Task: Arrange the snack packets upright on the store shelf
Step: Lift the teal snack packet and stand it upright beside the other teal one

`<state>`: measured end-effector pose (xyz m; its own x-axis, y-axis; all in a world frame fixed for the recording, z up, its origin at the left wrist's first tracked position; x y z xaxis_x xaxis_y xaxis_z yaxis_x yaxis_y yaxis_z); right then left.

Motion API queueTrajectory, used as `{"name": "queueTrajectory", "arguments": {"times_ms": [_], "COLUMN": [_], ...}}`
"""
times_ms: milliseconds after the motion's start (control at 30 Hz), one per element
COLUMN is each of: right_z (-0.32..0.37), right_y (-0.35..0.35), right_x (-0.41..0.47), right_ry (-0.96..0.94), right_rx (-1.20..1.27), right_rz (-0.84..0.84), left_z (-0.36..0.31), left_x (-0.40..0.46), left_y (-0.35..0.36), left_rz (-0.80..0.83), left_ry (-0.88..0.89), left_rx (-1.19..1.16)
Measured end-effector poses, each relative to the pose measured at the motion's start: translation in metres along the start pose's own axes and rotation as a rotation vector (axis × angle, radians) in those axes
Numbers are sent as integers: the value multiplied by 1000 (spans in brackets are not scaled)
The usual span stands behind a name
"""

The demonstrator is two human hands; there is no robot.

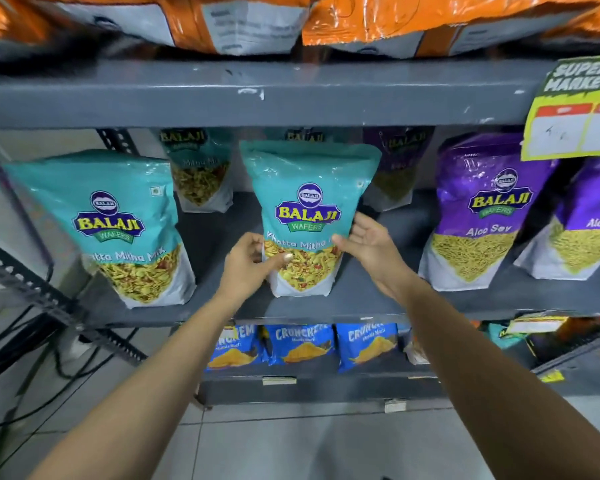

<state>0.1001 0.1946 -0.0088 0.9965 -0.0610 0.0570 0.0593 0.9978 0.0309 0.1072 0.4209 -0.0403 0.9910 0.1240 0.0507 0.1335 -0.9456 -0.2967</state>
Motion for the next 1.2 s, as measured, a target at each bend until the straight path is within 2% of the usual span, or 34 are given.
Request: {"name": "queueTrajectory", "arguments": {"times_ms": [100,200,300,433,533,600,633,733,967,1067,1133,1200], "right_z": [20,51,61,32,-18,-49,-58,-64,-66,-66,-69,-70], "right_y": [8,15,13,9,15,24,26,31,41,29,3,-38], "right_x": [14,34,42,41,25,12,7,1,-7,-13,-25,-41], "right_ry": [31,-19,-69,-24,145,203,208,183,153,156,137,87], "right_rx": [128,227,248,168,-62,-160,-166,-156,-186,-216,-222,-215], "right_rz": [32,-15,-64,-52,66,156,147,94,120,102,-2,-156], "left_z": [-29,-78,-99,-66,-14,18,31,47,51,45,37,29], "left_x": [13,28,36,35,26,13,8,2,-9,-21,-35,-51], "left_y": [-10,-25,-32,-28,-14,-2,2,1,-12,-17,-21,-11], "left_rz": [8,-71,-129,-119,56,196,211,147,109,-62,-228,-269], "left_ry": [65,190,237,164,1,-52,-58,-30,13,56,144,242], "left_rx": [-192,-377,-445,-413,-255,-94,-55,-38,-39,14,104,149]}}
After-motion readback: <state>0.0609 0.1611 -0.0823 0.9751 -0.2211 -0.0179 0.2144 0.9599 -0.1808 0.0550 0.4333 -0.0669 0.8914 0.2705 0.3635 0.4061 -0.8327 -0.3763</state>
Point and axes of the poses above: each hand's wrist, its own x-axis towards the middle knuckle, its own y-axis out of the palm, z = x × y, the point moved 6 cm from there along x, towards the middle knuckle, and after that the axes turned 6 degrees about -z, right-handed, at the moved point
